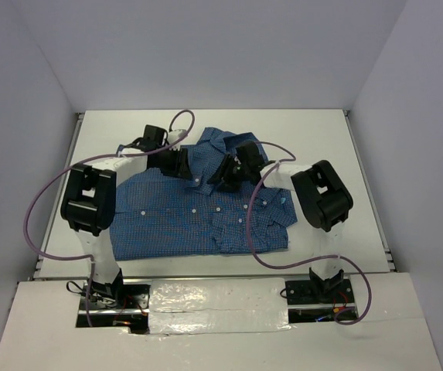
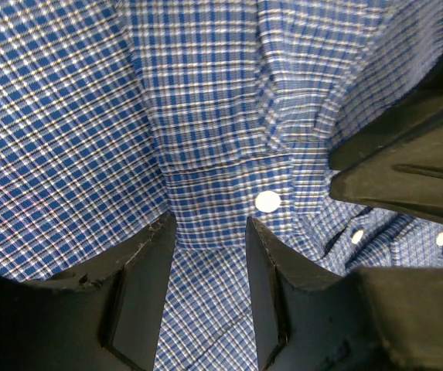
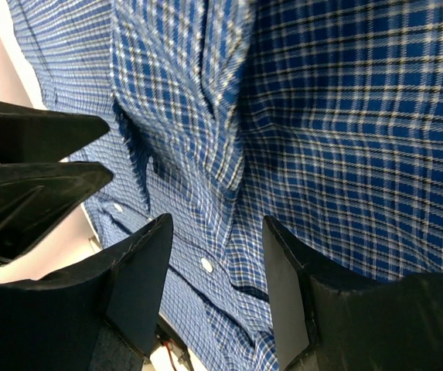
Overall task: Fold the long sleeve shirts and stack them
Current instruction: Fold the shirt
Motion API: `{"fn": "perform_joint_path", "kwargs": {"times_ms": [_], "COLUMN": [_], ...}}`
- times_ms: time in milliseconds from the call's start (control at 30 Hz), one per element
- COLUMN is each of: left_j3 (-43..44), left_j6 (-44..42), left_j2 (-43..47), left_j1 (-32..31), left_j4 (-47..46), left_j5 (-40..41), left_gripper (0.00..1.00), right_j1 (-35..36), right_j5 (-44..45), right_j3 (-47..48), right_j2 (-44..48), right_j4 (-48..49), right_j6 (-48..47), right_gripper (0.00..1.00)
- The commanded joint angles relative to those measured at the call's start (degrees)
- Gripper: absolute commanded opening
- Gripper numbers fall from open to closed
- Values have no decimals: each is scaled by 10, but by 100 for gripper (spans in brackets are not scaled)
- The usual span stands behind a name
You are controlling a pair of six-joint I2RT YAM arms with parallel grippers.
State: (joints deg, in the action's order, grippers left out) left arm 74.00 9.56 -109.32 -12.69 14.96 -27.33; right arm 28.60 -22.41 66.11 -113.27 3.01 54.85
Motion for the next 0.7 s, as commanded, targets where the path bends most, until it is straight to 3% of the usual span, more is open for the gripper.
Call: {"fn": "perform_joint_path", "kwargs": {"times_ms": [0,533,633,667], "left_j3": [-9,-10,-10,-9], "left_j6": [23,17,20,22], "left_j2": [-9,-31,-41,-43], "left_j1": [-5,-15,-19,-19], "left_j4": [-23,-34,-39,-40], "left_j5": [12,7,10,8], "left_gripper": [54,54,53,53], "right_j1": [7,14,15,16], "right_j5": [23,3,2,2], "right_j3": [1,32,36,34], "right_j2": [2,-33,-38,-38], "right_j4": [21,28,31,33], "right_j6": [12,0,3,5], "right_gripper": [58,53,48,41]}}
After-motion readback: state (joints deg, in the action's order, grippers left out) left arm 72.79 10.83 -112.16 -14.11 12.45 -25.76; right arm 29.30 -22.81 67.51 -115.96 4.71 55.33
